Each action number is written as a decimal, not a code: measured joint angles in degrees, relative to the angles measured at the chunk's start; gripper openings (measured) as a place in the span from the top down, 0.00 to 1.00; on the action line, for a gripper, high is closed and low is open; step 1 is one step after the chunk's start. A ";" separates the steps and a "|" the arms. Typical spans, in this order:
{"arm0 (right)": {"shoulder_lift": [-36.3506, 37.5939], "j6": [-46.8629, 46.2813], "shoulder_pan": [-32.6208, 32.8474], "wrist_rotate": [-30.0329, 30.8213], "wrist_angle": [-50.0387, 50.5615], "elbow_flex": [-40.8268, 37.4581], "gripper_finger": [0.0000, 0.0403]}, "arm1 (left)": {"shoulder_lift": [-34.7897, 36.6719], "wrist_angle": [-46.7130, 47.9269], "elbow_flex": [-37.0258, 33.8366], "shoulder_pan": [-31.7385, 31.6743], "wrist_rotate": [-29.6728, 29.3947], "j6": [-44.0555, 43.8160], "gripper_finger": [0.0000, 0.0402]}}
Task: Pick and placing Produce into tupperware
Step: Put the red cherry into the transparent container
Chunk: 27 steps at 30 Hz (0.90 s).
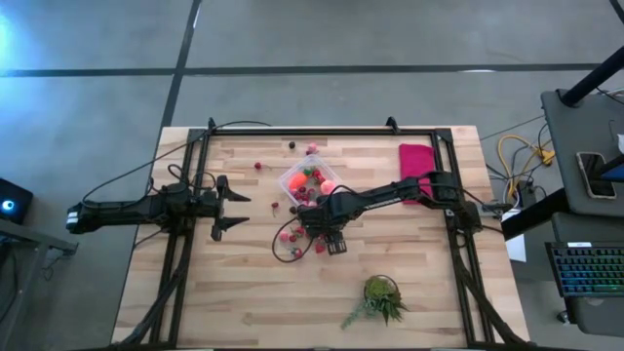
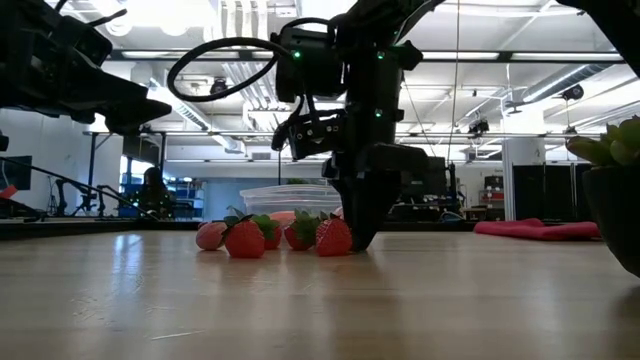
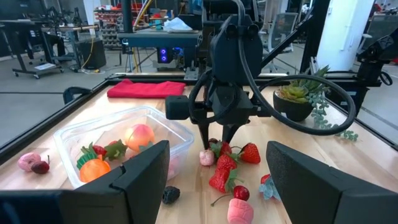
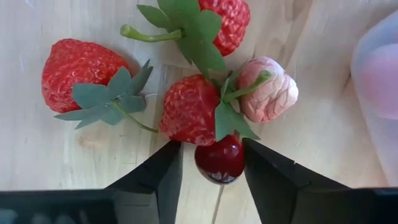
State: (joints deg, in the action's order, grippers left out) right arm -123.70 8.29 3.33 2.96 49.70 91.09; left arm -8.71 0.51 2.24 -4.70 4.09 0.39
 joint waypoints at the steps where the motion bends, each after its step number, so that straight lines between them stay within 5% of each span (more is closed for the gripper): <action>1: 0.00 -0.35 0.00 0.02 0.18 0.00 0.64 | 0.00 -0.01 0.00 0.00 0.00 0.00 0.36; 8: 0.00 -1.07 0.00 0.11 2.85 0.90 0.75 | 0.00 -0.02 0.00 0.00 -0.01 -0.01 0.36; 17: 2.70 -7.33 -0.02 0.42 10.79 7.95 0.72 | 0.00 -0.02 0.00 0.01 0.01 -0.01 0.36; 27: 3.89 -17.08 -6.21 9.11 11.73 22.69 0.73 | 0.00 -0.02 0.00 -0.01 0.00 0.00 0.36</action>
State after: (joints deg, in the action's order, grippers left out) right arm -119.81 -8.80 -2.87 12.08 61.43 113.78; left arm -8.71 0.49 2.24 -4.71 4.09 0.39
